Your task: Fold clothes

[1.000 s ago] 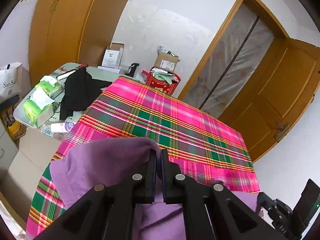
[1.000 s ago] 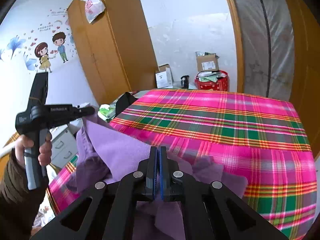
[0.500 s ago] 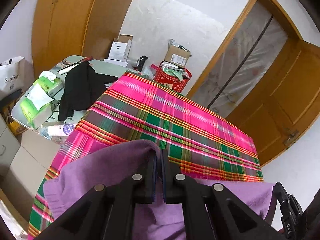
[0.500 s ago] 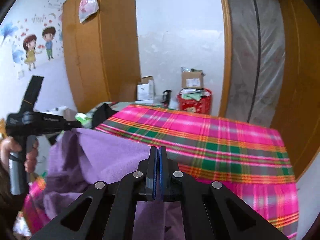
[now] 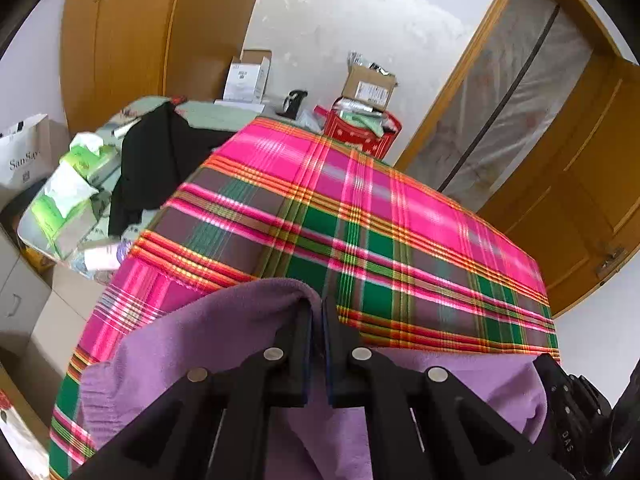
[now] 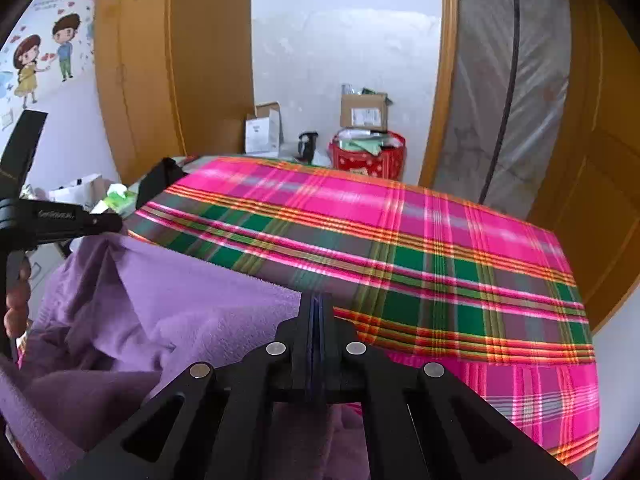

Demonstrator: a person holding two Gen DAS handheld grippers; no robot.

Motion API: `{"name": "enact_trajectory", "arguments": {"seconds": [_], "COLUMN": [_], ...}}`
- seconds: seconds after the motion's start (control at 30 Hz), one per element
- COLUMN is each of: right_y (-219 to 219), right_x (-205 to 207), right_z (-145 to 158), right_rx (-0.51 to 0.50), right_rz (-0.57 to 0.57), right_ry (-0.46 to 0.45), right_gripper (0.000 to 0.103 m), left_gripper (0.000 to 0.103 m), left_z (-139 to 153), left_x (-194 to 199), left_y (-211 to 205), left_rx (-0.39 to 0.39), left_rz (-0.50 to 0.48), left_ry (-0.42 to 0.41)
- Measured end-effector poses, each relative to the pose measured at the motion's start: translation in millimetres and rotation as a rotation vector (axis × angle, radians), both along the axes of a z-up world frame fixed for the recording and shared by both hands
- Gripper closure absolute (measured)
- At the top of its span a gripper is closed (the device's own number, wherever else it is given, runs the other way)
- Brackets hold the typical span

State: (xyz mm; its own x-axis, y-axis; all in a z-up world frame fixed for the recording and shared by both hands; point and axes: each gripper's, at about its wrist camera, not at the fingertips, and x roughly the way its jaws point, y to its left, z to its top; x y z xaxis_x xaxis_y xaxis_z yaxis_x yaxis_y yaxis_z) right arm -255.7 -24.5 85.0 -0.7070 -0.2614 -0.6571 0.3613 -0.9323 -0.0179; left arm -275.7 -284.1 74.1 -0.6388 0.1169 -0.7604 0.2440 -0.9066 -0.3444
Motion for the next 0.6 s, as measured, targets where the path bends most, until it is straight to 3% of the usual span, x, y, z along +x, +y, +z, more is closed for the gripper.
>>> {"name": "enact_trajectory", "arguments": {"seconds": [0.2, 0.53, 0.57, 0.6], "right_y": [1, 30, 32, 35], "right_x": [-24, 3, 5, 7], "right_z": [-16, 14, 17, 20], "right_rx": [-0.014, -0.16, -0.173, -0.186], "right_rz": [-0.028, -0.029, -0.021, -0.014], "right_ry": [-0.118, -0.06, -0.06, -0.061], "right_gripper": [0.1, 0.098, 0.096, 0.088], "left_gripper": [0.096, 0.09, 0.089, 0.089], "left_z": [-22, 14, 19, 24], "left_x": [-2, 49, 55, 62], "left_y": [6, 28, 30, 31], "left_rx": [-0.018, -0.047, -0.055, -0.057], "left_rz": [-0.034, -0.112, -0.113, -0.111], "left_ry": [-0.104, -0.023, -0.013, -0.008]}}
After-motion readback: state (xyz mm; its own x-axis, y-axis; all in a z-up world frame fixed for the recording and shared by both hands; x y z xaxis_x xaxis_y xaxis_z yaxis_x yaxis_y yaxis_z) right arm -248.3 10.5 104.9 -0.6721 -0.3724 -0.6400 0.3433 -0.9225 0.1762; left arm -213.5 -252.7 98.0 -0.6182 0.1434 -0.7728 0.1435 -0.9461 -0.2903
